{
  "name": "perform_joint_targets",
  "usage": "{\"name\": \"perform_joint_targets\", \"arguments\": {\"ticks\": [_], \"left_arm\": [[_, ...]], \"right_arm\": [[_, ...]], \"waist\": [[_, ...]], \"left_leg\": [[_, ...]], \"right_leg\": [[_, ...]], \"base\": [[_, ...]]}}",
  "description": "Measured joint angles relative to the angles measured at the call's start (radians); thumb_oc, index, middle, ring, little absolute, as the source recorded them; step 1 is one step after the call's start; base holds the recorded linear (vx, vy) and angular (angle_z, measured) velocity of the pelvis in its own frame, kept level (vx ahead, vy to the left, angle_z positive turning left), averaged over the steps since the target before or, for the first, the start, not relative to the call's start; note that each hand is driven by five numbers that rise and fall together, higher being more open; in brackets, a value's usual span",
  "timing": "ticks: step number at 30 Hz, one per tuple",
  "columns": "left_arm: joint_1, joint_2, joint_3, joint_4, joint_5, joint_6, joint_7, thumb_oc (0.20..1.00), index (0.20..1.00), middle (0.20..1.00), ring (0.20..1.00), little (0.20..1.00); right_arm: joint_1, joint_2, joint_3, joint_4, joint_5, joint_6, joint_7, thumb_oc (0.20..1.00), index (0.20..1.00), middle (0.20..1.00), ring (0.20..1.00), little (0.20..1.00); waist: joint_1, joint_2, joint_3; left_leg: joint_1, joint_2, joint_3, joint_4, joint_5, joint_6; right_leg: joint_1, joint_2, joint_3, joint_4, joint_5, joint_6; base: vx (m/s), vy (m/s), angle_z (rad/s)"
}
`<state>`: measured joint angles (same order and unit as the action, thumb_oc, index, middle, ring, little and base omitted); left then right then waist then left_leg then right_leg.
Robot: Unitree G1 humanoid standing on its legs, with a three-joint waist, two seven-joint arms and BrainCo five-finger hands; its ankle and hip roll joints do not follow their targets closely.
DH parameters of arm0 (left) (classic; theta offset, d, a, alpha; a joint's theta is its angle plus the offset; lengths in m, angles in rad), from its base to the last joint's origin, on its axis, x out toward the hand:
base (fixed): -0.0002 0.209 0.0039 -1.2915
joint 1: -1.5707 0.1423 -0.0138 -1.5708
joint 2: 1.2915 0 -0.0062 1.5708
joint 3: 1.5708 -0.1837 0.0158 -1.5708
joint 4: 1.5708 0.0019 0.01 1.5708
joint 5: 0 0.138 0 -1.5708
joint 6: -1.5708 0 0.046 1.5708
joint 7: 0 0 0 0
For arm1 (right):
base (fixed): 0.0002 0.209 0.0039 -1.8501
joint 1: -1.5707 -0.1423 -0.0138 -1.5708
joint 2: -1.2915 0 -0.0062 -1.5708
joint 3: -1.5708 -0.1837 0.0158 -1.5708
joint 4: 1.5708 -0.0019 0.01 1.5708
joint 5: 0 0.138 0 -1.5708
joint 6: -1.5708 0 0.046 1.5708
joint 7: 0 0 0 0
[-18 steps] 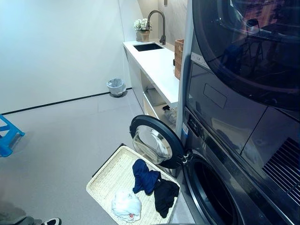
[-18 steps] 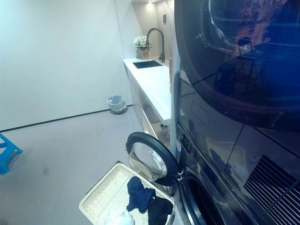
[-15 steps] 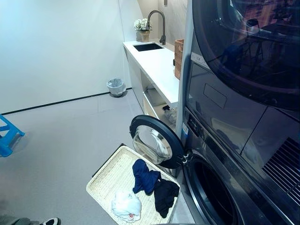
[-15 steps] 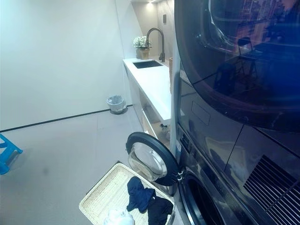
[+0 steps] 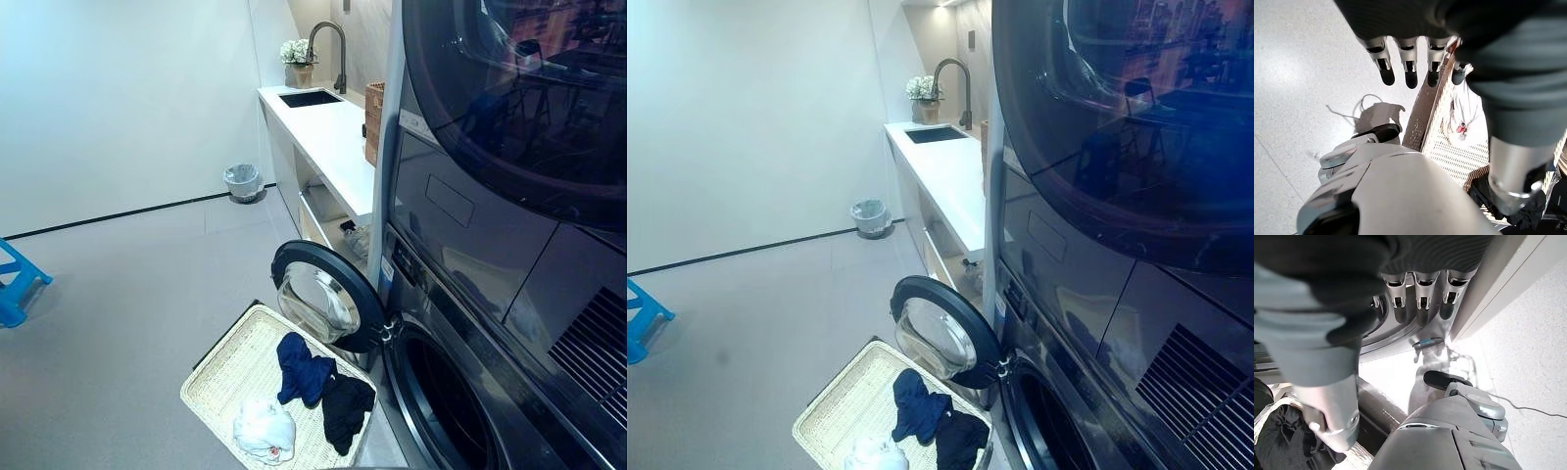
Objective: Put the clothes into the washing machine.
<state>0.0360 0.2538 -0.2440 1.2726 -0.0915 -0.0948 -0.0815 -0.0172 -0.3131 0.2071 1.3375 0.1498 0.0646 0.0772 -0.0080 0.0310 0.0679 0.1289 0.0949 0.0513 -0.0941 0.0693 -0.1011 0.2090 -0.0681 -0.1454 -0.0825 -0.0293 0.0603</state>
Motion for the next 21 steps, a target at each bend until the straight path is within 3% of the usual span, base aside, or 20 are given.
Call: {"name": "perform_joint_targets", "arguments": {"ticks": [16,21], "left_arm": [[0.000,0.000,0.000,0.000,-0.002,0.000,0.000,1.000,1.000,1.000,1.000,1.000],[-0.005,0.001,0.000,-0.017,-0.058,-0.021,0.034,1.000,1.000,1.000,1.000,1.000]], "right_arm": [[0.000,-0.001,0.000,0.000,0.000,-0.002,0.000,1.000,1.000,1.000,1.000,1.000],[-0.006,-0.012,0.001,-0.039,0.023,-0.022,0.003,1.000,1.000,1.000,1.000,1.000]], "waist": [[0.000,-0.001,0.000],[0.000,0.007,0.021]], "left_leg": [[0.000,0.000,0.001,0.000,0.000,0.000],[-0.021,0.002,0.001,0.000,-0.001,0.000]], "right_leg": [[0.000,0.000,0.000,0.000,0.000,0.000],[-0.019,0.000,0.001,0.006,-0.002,0.003]], "base": [[0.00,0.000,0.00],[-0.02,0.009,0.00]]}}
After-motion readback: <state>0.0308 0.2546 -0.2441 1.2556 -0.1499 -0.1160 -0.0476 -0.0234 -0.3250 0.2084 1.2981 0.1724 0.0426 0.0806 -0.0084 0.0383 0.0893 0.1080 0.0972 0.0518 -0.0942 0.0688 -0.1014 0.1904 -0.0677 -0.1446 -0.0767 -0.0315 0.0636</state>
